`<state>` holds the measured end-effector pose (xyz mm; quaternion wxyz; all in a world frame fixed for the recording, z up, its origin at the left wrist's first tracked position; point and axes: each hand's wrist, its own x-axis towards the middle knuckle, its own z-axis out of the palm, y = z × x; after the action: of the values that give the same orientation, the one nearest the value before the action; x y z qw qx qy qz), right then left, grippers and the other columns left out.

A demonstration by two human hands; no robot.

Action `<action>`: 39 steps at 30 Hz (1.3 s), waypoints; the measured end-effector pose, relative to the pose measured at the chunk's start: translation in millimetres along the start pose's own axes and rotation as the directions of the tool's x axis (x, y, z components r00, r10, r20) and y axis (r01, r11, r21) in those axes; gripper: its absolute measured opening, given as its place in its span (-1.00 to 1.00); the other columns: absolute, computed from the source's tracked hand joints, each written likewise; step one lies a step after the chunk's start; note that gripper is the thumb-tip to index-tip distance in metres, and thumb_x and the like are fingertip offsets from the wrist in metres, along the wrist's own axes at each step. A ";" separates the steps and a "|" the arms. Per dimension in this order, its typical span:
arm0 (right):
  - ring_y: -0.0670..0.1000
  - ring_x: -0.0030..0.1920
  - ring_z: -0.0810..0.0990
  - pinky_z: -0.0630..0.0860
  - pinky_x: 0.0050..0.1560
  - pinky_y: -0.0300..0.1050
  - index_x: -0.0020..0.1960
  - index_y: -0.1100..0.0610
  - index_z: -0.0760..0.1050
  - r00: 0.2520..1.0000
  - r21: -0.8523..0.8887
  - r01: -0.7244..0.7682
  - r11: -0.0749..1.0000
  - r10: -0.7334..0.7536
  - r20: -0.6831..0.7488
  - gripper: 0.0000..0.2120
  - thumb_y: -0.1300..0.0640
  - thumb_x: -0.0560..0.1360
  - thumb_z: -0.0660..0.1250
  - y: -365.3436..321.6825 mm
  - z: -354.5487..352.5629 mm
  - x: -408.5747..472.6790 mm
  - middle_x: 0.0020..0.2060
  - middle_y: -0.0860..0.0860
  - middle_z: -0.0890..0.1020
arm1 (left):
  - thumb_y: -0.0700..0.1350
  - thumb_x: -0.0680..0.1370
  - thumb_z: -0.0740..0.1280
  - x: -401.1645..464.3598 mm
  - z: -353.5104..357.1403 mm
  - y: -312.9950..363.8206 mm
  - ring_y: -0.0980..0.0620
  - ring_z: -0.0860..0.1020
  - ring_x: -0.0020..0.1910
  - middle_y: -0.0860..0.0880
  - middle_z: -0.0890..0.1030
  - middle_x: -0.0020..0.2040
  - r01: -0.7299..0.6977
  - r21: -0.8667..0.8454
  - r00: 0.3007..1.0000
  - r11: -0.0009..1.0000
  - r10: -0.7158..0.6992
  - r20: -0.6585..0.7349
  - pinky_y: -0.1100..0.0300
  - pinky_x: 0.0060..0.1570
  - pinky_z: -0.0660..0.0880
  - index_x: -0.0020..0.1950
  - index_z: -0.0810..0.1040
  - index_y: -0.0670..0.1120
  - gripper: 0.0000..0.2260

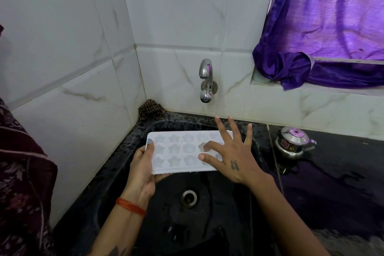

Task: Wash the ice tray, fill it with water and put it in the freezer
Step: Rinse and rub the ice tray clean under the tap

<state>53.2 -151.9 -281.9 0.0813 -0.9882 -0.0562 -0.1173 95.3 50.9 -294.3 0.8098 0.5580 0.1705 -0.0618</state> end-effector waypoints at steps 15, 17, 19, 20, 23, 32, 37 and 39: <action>0.04 0.49 -0.39 -0.46 0.34 0.33 0.13 -0.26 0.50 0.998 0.084 0.057 0.995 -0.056 -0.007 -0.23 -0.52 0.33 -0.32 -1.6 -1.6 0.1 0.54 -0.06 -0.18 | 0.07 0.58 0.24 -4.6 -0.7 2.7 -0.08 0.62 -0.11 -0.07 0.63 -0.05 -0.010 0.015 1.000 1.000 0.010 -0.011 -0.07 -0.25 0.61 -0.03 0.46 -0.02 -0.83; 0.04 0.49 -0.40 -0.49 0.33 0.31 0.09 -0.23 0.51 0.999 0.080 0.048 0.996 -0.047 -0.008 -0.24 -0.53 0.33 -0.32 -1.5 -1.1 -0.2 0.54 -0.06 -0.17 | 0.08 0.58 0.24 -5.9 -0.1 2.6 -0.06 0.61 -0.13 -0.06 0.62 -0.07 -0.013 0.016 1.000 1.000 0.013 -0.010 -0.04 -0.25 0.59 -0.03 0.46 -0.02 -0.82; 0.06 0.49 -0.40 -0.51 0.32 0.30 0.07 -0.20 0.50 1.000 0.068 0.030 0.997 -0.030 -0.005 -0.22 -0.53 0.32 -0.34 -1.5 -1.0 -0.9 0.54 -0.05 -0.18 | 0.07 0.58 0.24 -7.1 0.4 2.4 -0.05 0.61 -0.15 -0.06 0.62 -0.08 -0.017 0.017 1.000 1.000 0.017 -0.009 -0.01 -0.26 0.57 -0.03 0.46 -0.03 -0.82; 0.06 0.49 -0.39 -0.51 0.33 0.30 0.07 -0.20 0.48 1.000 0.066 0.027 0.997 -0.026 -0.008 -0.22 -0.53 0.31 -0.35 -1.9 -1.3 -1.0 0.54 -0.05 -0.18 | 0.07 0.58 0.24 -7.3 0.3 2.3 -0.05 0.61 -0.15 -0.06 0.63 -0.08 -0.020 0.019 1.000 1.000 0.020 -0.008 0.01 -0.28 0.57 -0.03 0.46 -0.03 -0.82; 0.07 0.50 -0.37 -0.49 0.34 0.30 0.12 -0.22 0.45 0.999 0.103 0.036 0.994 -0.032 -0.036 -0.27 -0.53 0.34 -0.31 -5.9 -3.9 -0.6 0.55 -0.04 -0.18 | 0.07 0.58 0.24 -7.2 -0.4 1.3 -0.04 0.62 -0.16 -0.05 0.63 -0.09 -0.024 0.016 1.000 1.000 0.024 -0.008 0.04 -0.34 0.58 -0.03 0.47 -0.02 -0.83; 0.07 0.50 -0.39 -0.49 0.32 0.35 0.16 -0.21 0.49 0.993 0.066 0.114 0.991 -0.114 0.006 -0.30 -0.47 0.36 -0.24 -28.2 -3.0 6.7 0.54 -0.06 -0.21 | 0.09 0.57 0.24 -7.8 2.7 1.4 -0.06 0.63 -0.16 -0.07 0.64 -0.07 -0.012 0.011 1.000 1.000 0.012 0.001 0.05 -0.35 0.58 0.05 0.48 -0.04 -0.78; 0.07 0.50 -0.39 -0.48 0.32 0.35 0.18 -0.25 0.48 0.991 0.092 0.131 0.987 -0.133 0.016 -0.33 -0.47 0.37 -0.22 -29.9 -0.8 8.5 0.54 -0.06 -0.21 | 0.08 0.58 0.23 -7.0 1.6 2.0 -0.07 0.62 -0.16 -0.07 0.64 -0.09 -0.015 0.003 1.000 1.000 0.015 0.001 0.03 -0.30 0.57 0.02 0.48 -0.03 -0.80; 0.08 0.50 -0.38 -0.47 0.32 0.36 0.16 -0.24 0.49 0.991 0.089 0.132 0.987 -0.134 0.014 -0.34 -0.47 0.37 -0.21 -29.5 -0.7 9.0 0.54 -0.06 -0.20 | 0.07 0.58 0.24 -7.7 2.8 2.1 -0.06 0.62 -0.17 -0.07 0.63 -0.10 -0.016 -0.004 1.000 1.000 0.016 0.000 0.02 -0.26 0.57 -0.02 0.47 -0.02 -0.83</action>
<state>57.9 -122.2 -274.8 0.1161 -0.9788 -0.1278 -0.1100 89.3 48.4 -288.9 0.8113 0.5578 0.1661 -0.0551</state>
